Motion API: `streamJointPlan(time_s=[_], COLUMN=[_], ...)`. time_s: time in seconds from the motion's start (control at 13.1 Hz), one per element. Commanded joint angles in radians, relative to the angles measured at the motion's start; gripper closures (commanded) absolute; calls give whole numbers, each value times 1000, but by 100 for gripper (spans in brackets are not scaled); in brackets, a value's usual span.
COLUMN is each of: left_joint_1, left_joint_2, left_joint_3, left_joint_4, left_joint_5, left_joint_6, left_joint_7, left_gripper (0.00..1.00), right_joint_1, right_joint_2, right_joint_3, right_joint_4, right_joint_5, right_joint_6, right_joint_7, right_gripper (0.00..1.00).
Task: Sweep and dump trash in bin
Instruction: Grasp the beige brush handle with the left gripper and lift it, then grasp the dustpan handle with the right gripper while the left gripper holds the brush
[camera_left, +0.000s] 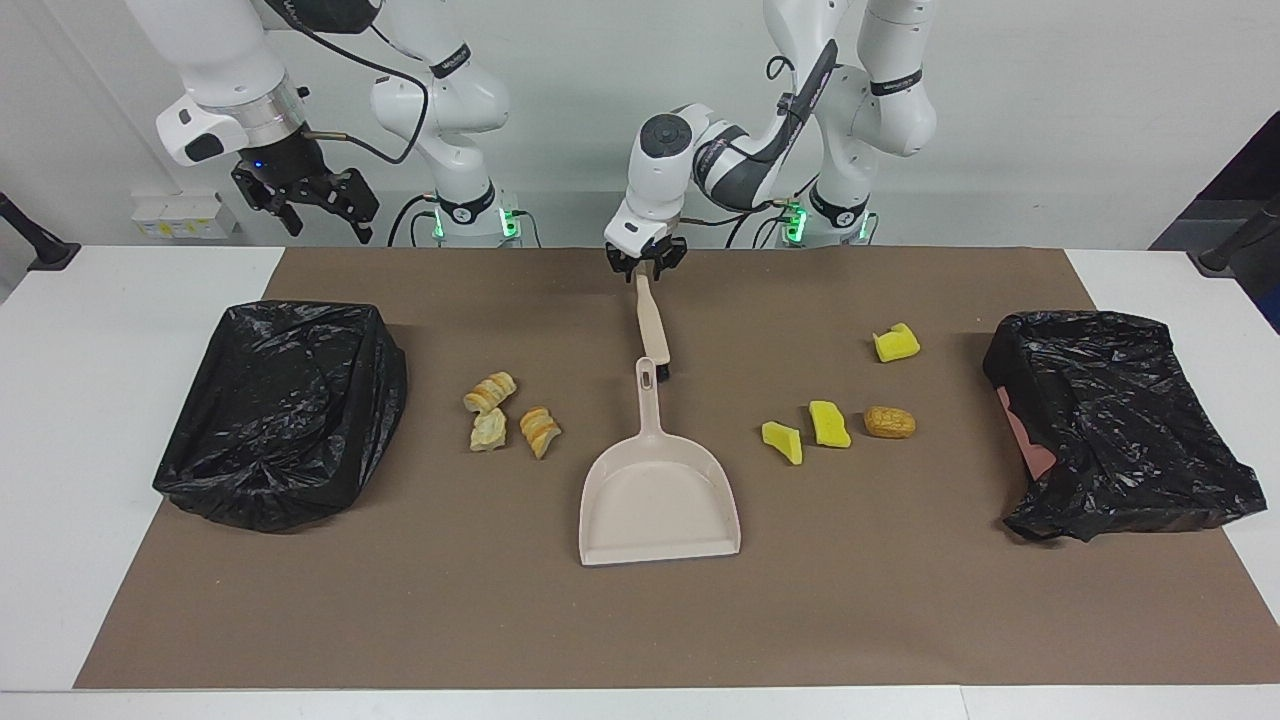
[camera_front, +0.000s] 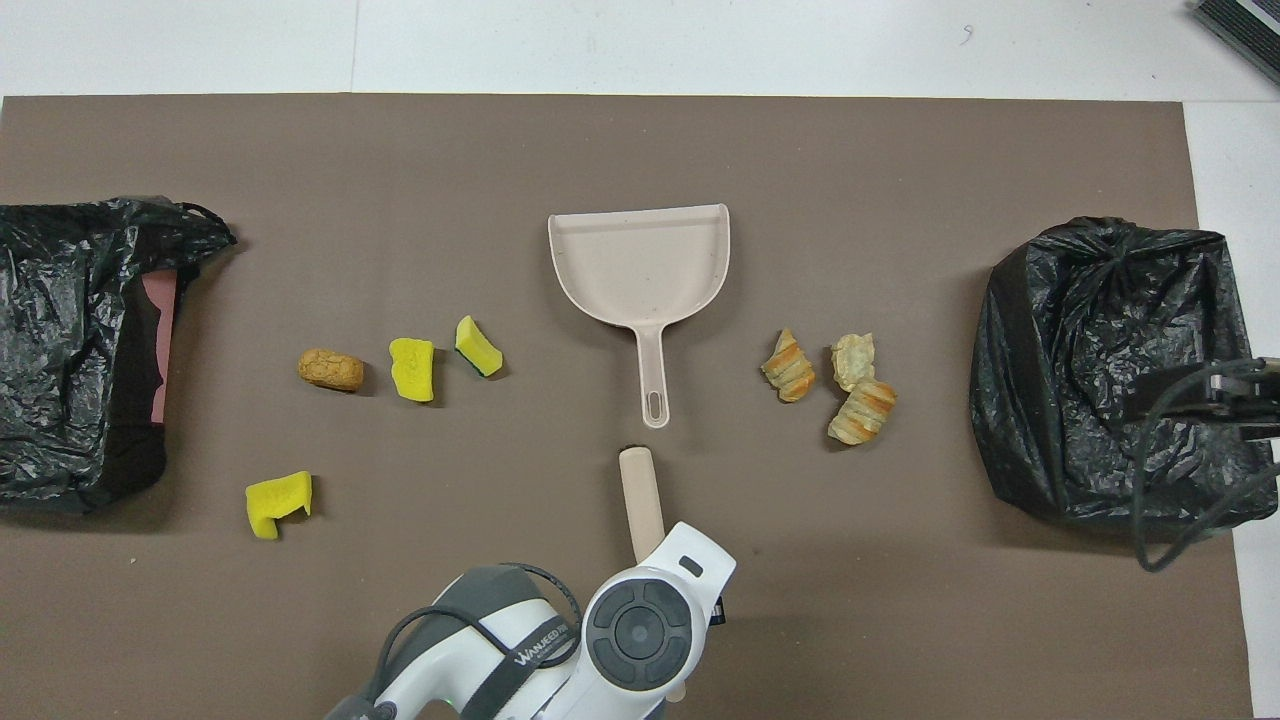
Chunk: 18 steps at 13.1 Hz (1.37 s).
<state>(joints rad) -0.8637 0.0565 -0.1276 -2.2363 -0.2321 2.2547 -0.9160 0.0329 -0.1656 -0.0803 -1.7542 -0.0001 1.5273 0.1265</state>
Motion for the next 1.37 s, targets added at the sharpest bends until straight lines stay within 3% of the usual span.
streamJointPlan(time_s=[0.0, 0.15, 0.38, 0.46, 0.68, 1.14, 1.29], left_joint_1=[-8, 26, 118, 139, 245, 451, 520], left_joint_2=[-6, -29, -60, -63, -72, -99, -106], left_joint_3=[17, 25, 28, 28, 32, 32, 29], left_joint_4=[-8, -8, 35, 44, 79, 110, 100], left_joint_5=[19, 20, 34, 84, 131, 261, 318], left_joint_6=[17, -12, -156, -190, -259, -503, -537], left_joint_7=[-6, 5, 51, 46, 40, -3, -79], left_gripper=[100, 100, 100, 100, 100, 100, 100], right_joint_1=[-10, -10, 5, 7, 9, 13, 108], right_joint_2=[-22, -22, -17, -15, 4, 204, 320], right_joint_3=[1, 1, 8, 11, 97, 321, 327], right_joint_4=[-24, -24, -21, -21, -21, 33, 76], right_joint_5=[9, 9, 9, 11, 18, 17, 0], right_joint_6=[5, 5, 14, 19, 65, 246, 324], right_joint_7=[-30, -30, -16, -13, 60, 258, 371], right_gripper=[0, 0, 0, 0, 0, 0, 0])
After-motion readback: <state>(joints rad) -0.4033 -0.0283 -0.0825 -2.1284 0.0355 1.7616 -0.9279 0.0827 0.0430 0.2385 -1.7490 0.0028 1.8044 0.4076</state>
